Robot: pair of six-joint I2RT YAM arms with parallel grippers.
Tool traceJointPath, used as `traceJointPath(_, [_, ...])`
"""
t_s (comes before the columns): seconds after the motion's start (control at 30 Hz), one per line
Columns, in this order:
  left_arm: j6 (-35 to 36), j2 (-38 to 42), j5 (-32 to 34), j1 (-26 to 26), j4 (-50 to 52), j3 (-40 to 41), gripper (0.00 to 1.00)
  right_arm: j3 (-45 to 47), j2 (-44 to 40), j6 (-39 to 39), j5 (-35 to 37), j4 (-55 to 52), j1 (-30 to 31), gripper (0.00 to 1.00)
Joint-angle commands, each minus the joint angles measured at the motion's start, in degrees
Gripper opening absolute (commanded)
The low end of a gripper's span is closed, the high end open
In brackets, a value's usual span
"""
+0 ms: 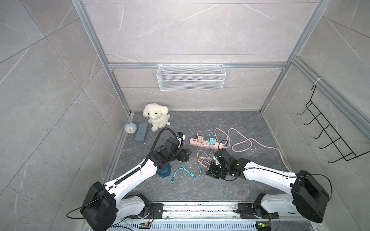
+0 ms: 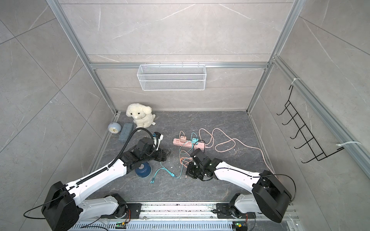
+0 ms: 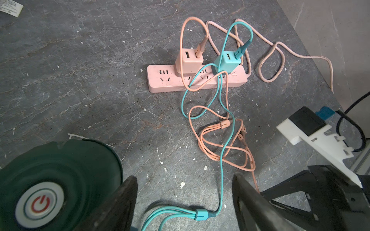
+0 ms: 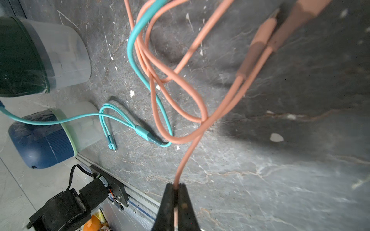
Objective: Charge the cordless meat grinders
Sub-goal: Adjust the charging cable at the center of the board.
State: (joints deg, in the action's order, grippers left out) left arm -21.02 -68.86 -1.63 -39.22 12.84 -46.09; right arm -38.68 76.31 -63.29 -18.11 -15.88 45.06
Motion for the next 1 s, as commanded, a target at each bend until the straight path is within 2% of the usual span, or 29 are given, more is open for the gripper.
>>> traceJointPath(0.0, [0.5,0.0,-0.5,0.2,0.4,-2.7,0.76,0.8,-0.9,-0.2,-1.3,1.1,-0.3,0.00])
traceJointPath(0.33, [0.7,-0.5,-0.4,0.2,0.6,-3.0,0.76,-0.2,0.3,1.1,-1.6,0.0,-0.6,0.00])
traceJointPath(0.47, [0.9,-0.9,-0.3,0.2,0.5,-3.1,0.76,-3.6,2.5,6.5,1.7,-6.5,0.1,0.00])
traceJointPath(0.5, [0.9,-1.0,-0.3,0.2,0.4,-3.3,0.76,-4.7,3.5,8.0,2.7,-8.2,0.6,0.03])
traceJointPath(0.63, [1.3,-1.7,-0.3,0.2,0.8,-4.1,0.76,-8.0,5.8,13.0,5.5,-12.7,1.6,0.34])
traceJointPath(0.7, [1.5,-2.1,-0.3,0.2,1.1,-4.6,0.76,-9.4,4.9,15.1,8.8,-16.0,1.5,0.43])
traceJointPath(0.87, [2.0,-3.7,-0.1,0.2,1.7,-6.2,0.76,-11.2,1.3,18.9,15.7,-22.3,-1.0,0.45])
traceJointPath(0.97, [2.3,-5.4,-0.4,0.2,1.7,-7.6,0.76,-11.8,0.5,21.0,17.2,-23.4,-3.6,0.44])
